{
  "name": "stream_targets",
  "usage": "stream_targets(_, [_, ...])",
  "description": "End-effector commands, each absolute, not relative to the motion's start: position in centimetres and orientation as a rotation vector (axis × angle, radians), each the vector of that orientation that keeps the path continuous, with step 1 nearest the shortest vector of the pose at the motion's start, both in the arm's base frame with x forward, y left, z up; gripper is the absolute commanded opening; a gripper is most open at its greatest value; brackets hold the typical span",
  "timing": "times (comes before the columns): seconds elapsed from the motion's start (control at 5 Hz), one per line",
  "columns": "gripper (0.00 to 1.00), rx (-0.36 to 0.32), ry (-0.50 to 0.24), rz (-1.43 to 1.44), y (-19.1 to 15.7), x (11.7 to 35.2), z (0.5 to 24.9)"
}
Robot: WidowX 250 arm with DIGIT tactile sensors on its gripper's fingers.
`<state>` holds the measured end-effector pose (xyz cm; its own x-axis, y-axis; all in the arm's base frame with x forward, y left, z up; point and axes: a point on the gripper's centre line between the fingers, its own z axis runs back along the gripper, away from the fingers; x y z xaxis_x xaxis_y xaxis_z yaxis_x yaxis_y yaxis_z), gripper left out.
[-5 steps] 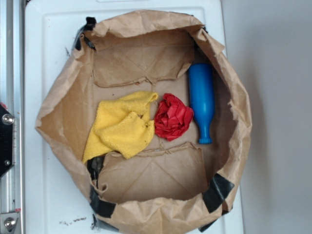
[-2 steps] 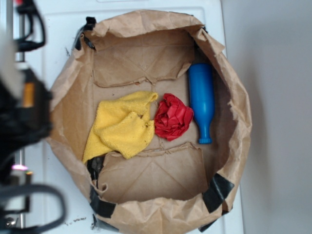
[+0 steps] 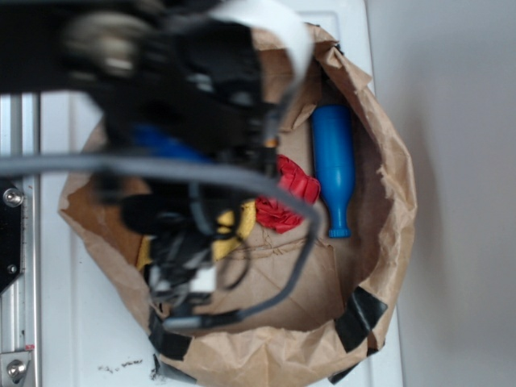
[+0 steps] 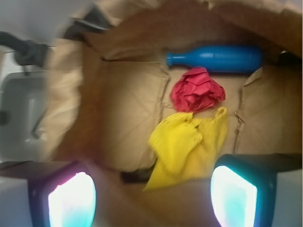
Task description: Grab the yellow cloth.
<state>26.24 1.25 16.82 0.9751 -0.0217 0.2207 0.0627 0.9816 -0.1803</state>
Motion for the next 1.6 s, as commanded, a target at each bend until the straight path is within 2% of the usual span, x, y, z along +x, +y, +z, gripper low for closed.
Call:
stream_targets(0.0, [1.00, -0.149, -0.165, -0.044, 1.3, 26.6, 12.8])
stream_targets(0.8, [1.00, -0.149, -0.165, -0.044, 1.3, 26.6, 12.8])
stream_targets(1.0, [1.00, -0.126, -0.212, -0.084, 1.6, 26.4, 10.3])
stream_targets(1.2, [1.00, -0.139, -0.213, -0.170, 1.6, 26.8, 8.6])
stream_targets(1.4, [1.00, -0.103, -0.185, -0.188, 1.1, 27.6, 6.4])
